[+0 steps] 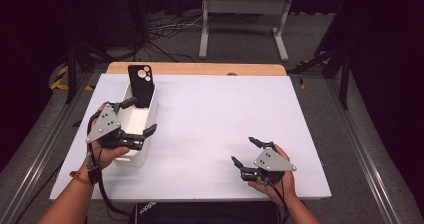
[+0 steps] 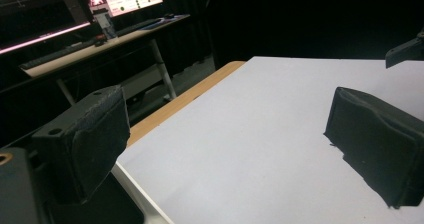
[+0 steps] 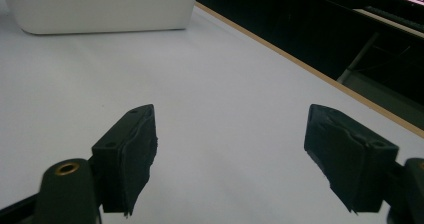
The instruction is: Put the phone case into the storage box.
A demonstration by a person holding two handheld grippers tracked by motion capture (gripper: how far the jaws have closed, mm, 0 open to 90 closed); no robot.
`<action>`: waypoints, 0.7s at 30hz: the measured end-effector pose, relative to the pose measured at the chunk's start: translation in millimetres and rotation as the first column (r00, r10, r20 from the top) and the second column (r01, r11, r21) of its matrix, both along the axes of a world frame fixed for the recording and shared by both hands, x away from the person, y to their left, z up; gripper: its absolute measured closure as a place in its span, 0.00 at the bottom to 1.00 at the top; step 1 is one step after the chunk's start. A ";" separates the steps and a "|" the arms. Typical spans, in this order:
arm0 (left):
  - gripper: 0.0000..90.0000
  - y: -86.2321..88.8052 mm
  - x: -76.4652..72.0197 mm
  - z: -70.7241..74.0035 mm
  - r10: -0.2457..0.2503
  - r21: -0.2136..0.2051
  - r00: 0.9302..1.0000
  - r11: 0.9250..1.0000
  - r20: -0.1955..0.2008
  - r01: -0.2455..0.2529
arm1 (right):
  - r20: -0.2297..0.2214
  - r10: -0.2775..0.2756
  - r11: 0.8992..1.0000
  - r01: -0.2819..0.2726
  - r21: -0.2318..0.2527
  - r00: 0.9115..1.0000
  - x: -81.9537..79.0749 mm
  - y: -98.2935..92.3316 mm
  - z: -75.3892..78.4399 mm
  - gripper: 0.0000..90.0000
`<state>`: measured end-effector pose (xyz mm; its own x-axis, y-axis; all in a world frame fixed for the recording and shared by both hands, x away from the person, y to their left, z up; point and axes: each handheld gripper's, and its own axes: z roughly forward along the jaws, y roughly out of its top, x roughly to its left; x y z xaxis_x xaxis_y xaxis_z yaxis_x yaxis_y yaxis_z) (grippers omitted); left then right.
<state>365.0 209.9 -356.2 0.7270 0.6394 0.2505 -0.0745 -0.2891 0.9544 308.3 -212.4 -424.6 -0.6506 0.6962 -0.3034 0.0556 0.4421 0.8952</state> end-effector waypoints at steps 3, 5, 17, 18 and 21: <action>0.06 -1.4 -3.7 0.8 0.003 0.004 1.000 1.000 0.014 -0.003 | 0.003 0.001 1.000 -0.001 -0.001 1.000 -0.2 -1.2 1.0 0.24; 0.06 -2.4 -5.2 0.7 -0.005 -0.002 1.000 1.000 0.012 0.005 | 0.004 -0.004 1.000 0.004 0.005 1.000 -0.4 -2.3 1.7 0.24; 0.06 -15.4 -13.1 -0.2 -0.057 0.014 0.998 0.998 0.020 0.057 | 0.012 -0.009 1.000 0.009 0.012 1.000 -0.5 -5.5 4.4 0.24; 0.06 -16.4 -13.8 -0.2 -0.065 0.015 0.998 0.998 0.019 0.065 | 0.013 -0.010 1.000 0.010 0.012 1.000 -0.7 -5.3 4.5 0.24; 0.06 -19.2 -15.7 -0.5 -0.076 0.013 0.997 0.997 0.019 0.076 | 0.015 -0.008 1.000 0.008 0.012 1.000 -1.4 -5.3 5.3 0.24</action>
